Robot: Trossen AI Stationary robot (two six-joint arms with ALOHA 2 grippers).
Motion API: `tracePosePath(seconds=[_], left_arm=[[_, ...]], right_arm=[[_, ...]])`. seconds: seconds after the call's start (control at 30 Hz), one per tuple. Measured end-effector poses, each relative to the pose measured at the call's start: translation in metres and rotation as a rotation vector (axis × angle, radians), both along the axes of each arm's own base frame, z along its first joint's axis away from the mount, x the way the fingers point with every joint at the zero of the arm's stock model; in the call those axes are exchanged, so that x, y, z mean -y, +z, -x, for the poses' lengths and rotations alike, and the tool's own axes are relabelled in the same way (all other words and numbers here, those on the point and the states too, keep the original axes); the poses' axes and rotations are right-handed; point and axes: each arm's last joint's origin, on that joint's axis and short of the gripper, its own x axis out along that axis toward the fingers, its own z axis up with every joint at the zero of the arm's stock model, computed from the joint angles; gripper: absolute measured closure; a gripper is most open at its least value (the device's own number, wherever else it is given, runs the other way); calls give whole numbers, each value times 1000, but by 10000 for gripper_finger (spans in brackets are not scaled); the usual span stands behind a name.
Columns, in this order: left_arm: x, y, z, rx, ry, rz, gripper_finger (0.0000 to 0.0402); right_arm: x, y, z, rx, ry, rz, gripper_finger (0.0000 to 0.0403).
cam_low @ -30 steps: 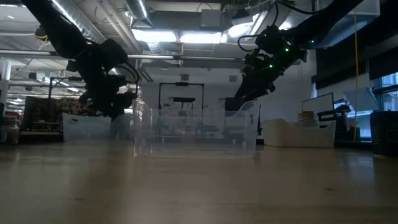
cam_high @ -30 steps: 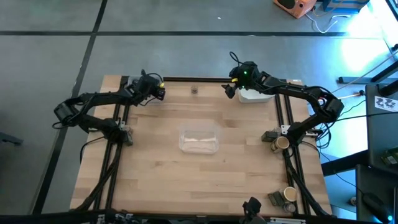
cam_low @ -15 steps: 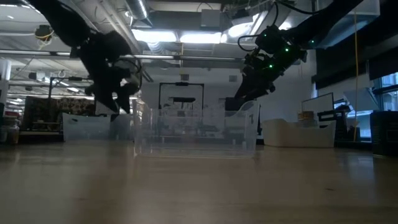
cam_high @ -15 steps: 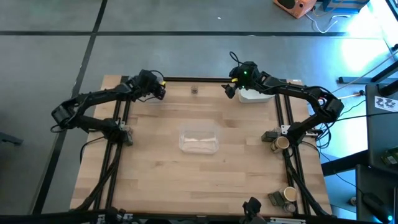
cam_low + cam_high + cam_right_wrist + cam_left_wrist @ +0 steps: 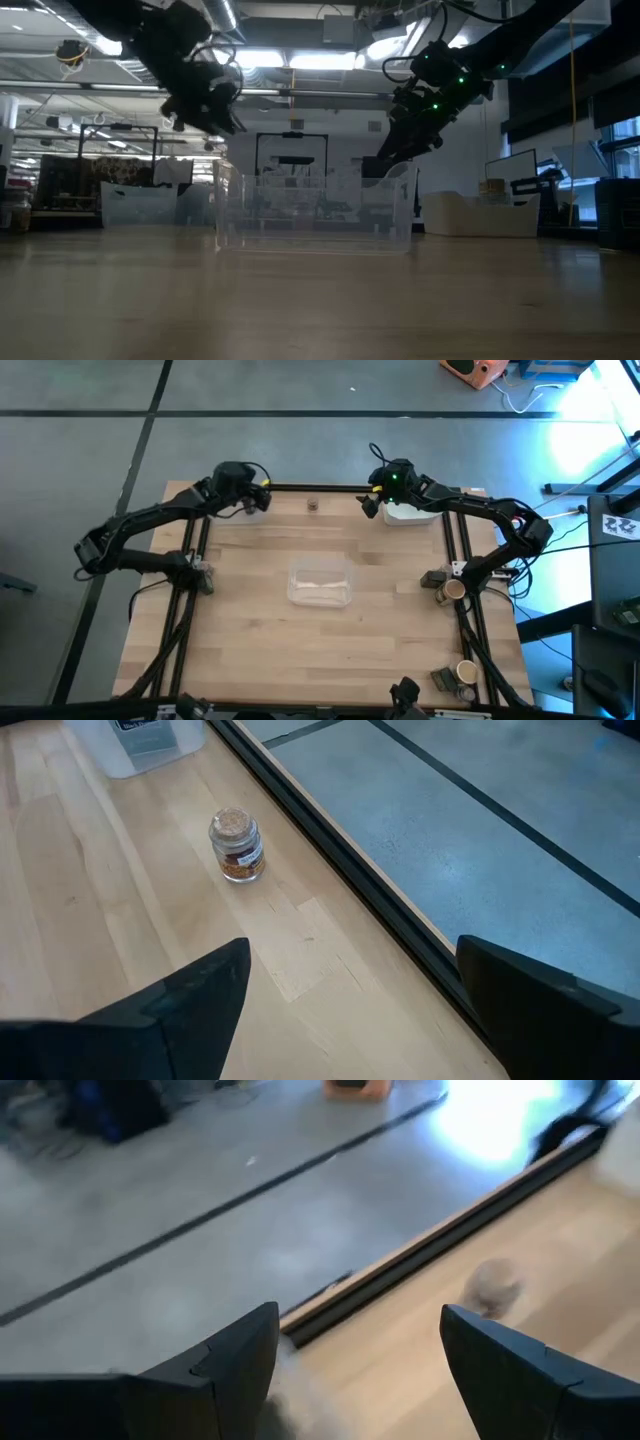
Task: Sort spices by type
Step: Put the brown seasoning bottle into the bottom transparent bin
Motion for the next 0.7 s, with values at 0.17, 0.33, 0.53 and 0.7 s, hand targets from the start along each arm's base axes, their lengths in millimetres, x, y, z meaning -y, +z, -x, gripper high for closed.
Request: tracePosePath(seconds=[0.17, 0.33, 0.53, 0.7], left_arm=[[-1, -3, -20, 69, -60, -31, 140], [-5, -16, -42, 110, -207, -24, 140], [-12, -37, -65, 156, -403, 5, 140], [-22, -50, -81, 132, -454, 10, 140]], right_arm=[[0, 0, 0, 0, 0, 0, 52], [0, 0, 0, 1, 2, -1, 52], [0, 0, 0, 1, 2, -1, 52], [0, 0, 0, 1, 3, -1, 52]])
